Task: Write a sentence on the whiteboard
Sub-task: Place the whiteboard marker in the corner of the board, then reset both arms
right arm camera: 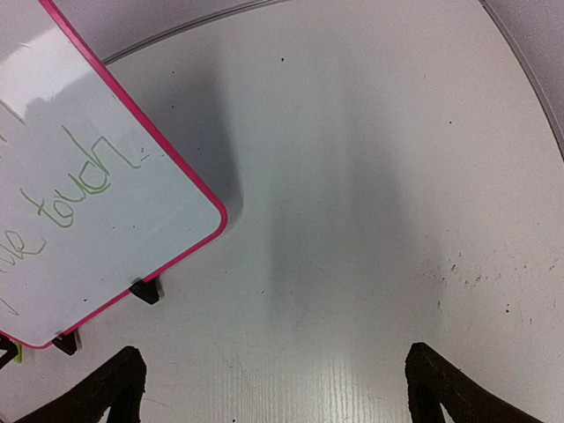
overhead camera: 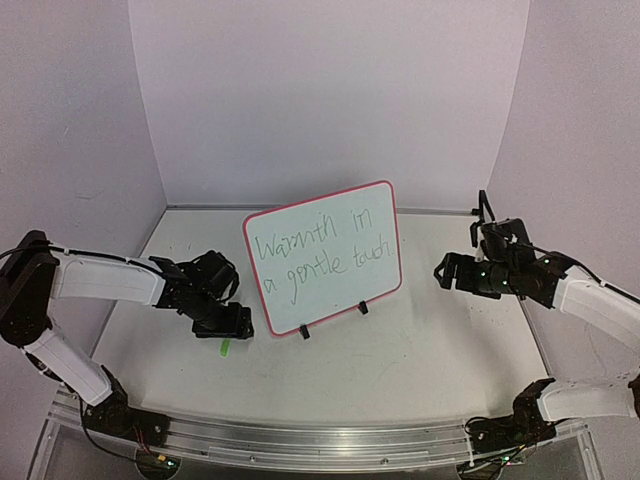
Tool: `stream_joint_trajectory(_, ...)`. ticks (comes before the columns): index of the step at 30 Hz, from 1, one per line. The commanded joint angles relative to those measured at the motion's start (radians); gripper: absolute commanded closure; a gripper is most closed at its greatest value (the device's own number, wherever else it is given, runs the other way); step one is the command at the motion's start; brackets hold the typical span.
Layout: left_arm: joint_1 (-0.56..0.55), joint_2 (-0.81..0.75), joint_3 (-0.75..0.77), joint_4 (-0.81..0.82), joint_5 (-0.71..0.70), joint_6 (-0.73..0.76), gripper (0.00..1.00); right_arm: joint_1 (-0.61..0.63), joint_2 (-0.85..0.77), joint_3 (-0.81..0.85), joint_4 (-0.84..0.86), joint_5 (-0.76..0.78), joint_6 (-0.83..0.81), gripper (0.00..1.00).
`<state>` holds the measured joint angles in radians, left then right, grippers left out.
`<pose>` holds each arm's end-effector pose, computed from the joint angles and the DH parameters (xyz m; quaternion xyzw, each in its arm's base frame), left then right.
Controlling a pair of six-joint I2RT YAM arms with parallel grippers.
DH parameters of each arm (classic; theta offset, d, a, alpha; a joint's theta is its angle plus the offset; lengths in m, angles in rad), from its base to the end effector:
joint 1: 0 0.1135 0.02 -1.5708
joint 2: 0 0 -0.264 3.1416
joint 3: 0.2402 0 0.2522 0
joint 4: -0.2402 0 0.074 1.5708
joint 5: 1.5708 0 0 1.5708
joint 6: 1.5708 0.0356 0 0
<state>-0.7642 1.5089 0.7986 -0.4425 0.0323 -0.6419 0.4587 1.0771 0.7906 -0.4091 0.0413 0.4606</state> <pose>0.1963 -0.1897 0.1626 0.0631 0.9761 -0.1462 0.1480 0.2077 0.1009 0.2641 0.0096 0.9056 0.1712 0.3880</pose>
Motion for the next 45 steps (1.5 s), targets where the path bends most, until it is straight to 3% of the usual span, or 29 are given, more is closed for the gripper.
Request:
stream_joint_trajectory(1, 0.071, 0.008, 0.046, 0.021, 0.023, 0.075, 0.20, -0.012, 0.028, 0.003, 0.001, 0.046, -0.072, 0.02)
stream_joint_trajectory(5, 0.165, 0.014, 0.053, 0.042, 0.040, 0.146, 0.17, -0.057, 0.067, 0.006, 0.020, 0.031, -0.117, 0.02)
stream_joint_trajectory(13, 0.412, 0.002, 0.067, 0.153, 0.113, 0.301, 0.16, -0.307, 0.112, -0.019, 0.118, -0.154, -0.186, 0.02)
stream_joint_trajectory(22, 0.733, -0.145, -0.039, 0.403, 0.111, 0.273, 0.13, -0.491, 0.029, -0.105, 0.327, -0.202, -0.180, 0.02)
stream_joint_trajectory(31, 0.761, -0.199, -0.264, 0.799, -0.130, 0.342, 0.08, -0.496, -0.061, -0.330, 0.704, -0.026, -0.254, 0.02)
stream_joint_trajectory(39, 0.761, -0.241, -0.321, 0.827, -0.175, 0.415, 0.04, -0.496, -0.084, -0.472, 0.882, 0.063, -0.276, 0.02)
stream_joint_trajectory(45, 0.761, -0.244, -0.387, 0.882, -0.206, 0.422, 0.03, -0.496, -0.089, -0.524, 0.916, 0.077, -0.282, 0.02)
